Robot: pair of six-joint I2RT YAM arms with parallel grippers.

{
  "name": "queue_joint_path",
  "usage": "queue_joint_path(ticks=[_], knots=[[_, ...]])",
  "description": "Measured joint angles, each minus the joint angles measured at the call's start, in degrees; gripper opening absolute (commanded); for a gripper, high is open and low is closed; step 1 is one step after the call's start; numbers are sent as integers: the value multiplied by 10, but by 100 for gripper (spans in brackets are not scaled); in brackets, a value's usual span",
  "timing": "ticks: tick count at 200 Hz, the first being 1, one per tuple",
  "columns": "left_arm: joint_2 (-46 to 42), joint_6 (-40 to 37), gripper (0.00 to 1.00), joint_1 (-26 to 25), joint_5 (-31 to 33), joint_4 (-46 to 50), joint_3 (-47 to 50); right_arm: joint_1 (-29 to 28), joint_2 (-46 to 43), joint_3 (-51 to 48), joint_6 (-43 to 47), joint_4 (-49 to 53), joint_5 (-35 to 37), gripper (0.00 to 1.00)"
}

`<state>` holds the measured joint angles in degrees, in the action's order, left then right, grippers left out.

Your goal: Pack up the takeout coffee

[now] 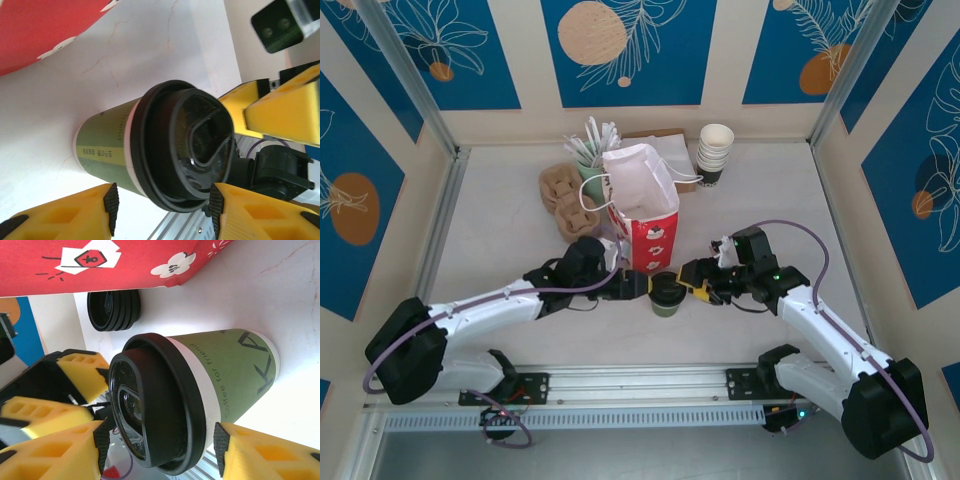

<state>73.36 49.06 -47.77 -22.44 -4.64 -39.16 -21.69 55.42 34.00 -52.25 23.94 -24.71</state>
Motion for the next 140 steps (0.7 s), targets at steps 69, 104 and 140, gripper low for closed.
queue_joint_path(ticks=[69, 104, 140], knots=[[-8, 1, 70, -5, 26, 9, -7, -6, 0, 0, 10, 12, 10, 60], [0, 0, 71, -9, 35, 9, -15, -8, 0, 2, 13, 18, 18, 59], [16, -1, 71, -11, 37, 9, -21, -9, 0, 4, 17, 23, 22, 59]])
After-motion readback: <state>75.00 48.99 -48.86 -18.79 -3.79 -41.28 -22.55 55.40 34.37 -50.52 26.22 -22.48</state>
